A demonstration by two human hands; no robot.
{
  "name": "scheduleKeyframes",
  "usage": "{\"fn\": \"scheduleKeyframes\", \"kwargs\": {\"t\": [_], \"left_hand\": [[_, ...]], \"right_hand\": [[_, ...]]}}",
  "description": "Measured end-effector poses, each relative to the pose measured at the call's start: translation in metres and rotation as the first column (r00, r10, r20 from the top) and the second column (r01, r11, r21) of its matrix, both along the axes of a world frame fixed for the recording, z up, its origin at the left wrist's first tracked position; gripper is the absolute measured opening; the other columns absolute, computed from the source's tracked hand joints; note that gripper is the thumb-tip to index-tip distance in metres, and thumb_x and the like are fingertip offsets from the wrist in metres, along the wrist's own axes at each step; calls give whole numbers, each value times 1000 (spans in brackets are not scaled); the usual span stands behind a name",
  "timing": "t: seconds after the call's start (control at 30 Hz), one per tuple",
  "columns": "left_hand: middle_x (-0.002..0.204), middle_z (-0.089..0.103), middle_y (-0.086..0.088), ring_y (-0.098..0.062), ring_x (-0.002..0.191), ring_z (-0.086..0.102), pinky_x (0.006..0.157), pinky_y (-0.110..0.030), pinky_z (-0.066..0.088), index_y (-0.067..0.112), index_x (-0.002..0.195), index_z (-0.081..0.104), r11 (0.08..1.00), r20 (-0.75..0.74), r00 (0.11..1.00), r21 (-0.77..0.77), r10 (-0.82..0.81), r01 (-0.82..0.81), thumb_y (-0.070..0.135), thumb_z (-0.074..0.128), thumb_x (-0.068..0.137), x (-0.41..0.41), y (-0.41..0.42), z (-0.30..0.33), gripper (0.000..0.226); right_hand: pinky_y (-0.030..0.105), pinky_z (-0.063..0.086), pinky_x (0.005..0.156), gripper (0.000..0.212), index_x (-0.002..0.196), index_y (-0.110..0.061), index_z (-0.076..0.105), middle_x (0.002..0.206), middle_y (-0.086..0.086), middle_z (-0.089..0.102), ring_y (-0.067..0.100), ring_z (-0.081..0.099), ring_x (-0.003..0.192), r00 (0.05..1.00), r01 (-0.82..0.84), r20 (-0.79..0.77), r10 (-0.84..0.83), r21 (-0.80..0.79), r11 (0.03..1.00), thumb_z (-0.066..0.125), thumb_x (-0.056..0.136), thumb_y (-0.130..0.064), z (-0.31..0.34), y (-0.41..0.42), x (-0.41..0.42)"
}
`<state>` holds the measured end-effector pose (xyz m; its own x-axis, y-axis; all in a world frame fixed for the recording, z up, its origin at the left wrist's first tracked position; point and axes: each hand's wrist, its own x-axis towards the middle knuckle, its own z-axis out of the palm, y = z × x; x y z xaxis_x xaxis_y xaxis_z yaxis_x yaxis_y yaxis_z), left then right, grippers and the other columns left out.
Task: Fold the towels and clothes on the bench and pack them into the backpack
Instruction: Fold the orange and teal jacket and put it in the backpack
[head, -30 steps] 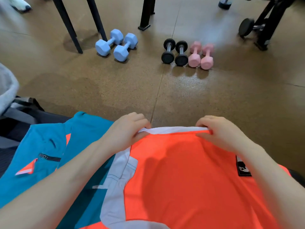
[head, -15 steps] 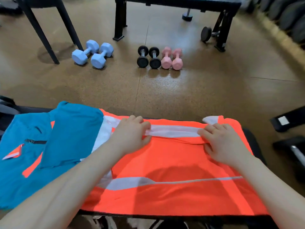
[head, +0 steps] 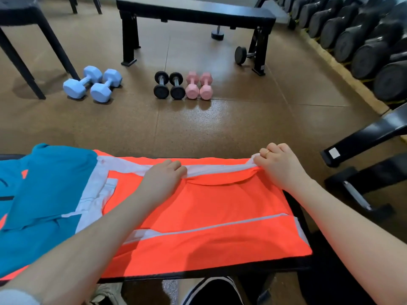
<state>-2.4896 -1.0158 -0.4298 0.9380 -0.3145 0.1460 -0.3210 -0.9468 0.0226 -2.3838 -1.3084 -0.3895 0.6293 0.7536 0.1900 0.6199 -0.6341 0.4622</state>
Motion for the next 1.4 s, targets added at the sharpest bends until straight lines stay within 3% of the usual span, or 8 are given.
{"fn": "scheduleKeyframes", "kwargs": {"t": [0.13, 0.27, 0.5, 0.6, 0.73, 0.9, 1.07, 1.4], "left_hand": [[66, 53, -10, -27, 55, 55, 43, -30, 43, 9, 73, 56, 997, 91, 996, -72, 25, -18, 17, 39, 68, -9, -12, 1, 19], [65, 53, -12, -29, 54, 54, 43, -32, 42, 9, 75, 57, 996, 51, 997, -83, 50, -46, 16, 39, 69, -18, -19, -9, 20], [67, 52, -10, -29, 59, 54, 48, -32, 42, 13, 75, 52, 978, 40, 994, -185, 105, -96, 16, 36, 69, -29, -27, 6, 18], [73, 55, -10, -30, 66, 58, 50, -33, 44, 20, 80, 43, 966, -75, 992, -232, 101, -116, 20, 32, 68, -32, -28, 2, 16], [87, 58, -10, -26, 80, 56, 70, -37, 47, 9, 89, 61, 925, -246, 969, -369, -7, -87, 33, 35, 69, -38, -20, 0, 41], [97, 65, -14, -17, 90, 53, 78, -23, 36, 2, 98, 63, 847, -4, 971, -487, 241, -212, 22, 30, 79, -40, 7, 15, 43], [142, 39, -25, -42, 130, 37, 107, -49, 28, -2, 131, 47, 852, -104, 869, -170, 484, -495, 43, 20, 79, -24, 56, 3, 73], [156, -5, -16, -28, 144, -4, 116, -43, 0, 19, 149, 2, 722, -280, 686, 38, 672, -691, 88, 4, 49, -46, 66, -19, 121]], "right_hand": [[31, 42, 46, 12, 70, -11, 57, 59, 7, 53, 28, 55, 55, 982, 154, -153, -114, 284, 946, 46, 68, -14, -17, -27, -36], [32, 45, 80, 27, 100, -11, 62, 102, 9, 53, 26, 52, 97, 717, 494, -680, -152, 341, 800, 52, 74, -9, -35, -50, -64], [30, 38, 74, 27, 102, -6, 58, 89, 3, 55, 23, 54, 92, 457, 884, -884, -95, 440, 159, 67, 82, -22, -18, -9, -40], [32, 36, 63, 9, 69, -13, 58, 72, 11, 58, 30, 55, 78, 455, 874, -858, -239, 378, 306, 60, 77, -11, -18, -12, -36], [39, 43, 85, 28, 109, -11, 61, 119, 17, 59, 38, 52, 109, 493, 869, -753, -437, 398, 295, 48, 84, -8, -15, -23, -42], [52, 39, 100, 47, 122, -2, 55, 132, 19, 53, 39, 48, 123, 951, 272, -297, -88, 665, 695, 40, 80, -17, -17, 61, -76], [49, 19, 113, 70, 142, -13, 37, 153, 11, 26, 30, 25, 141, 806, 3, -544, 235, 400, 916, 16, 85, -49, -37, 163, -107], [39, -1, 117, 89, 150, -28, 5, 158, 0, -2, 20, 1, 146, 814, 212, -574, -94, 143, 967, -8, 73, -70, -62, 101, -71]]}}
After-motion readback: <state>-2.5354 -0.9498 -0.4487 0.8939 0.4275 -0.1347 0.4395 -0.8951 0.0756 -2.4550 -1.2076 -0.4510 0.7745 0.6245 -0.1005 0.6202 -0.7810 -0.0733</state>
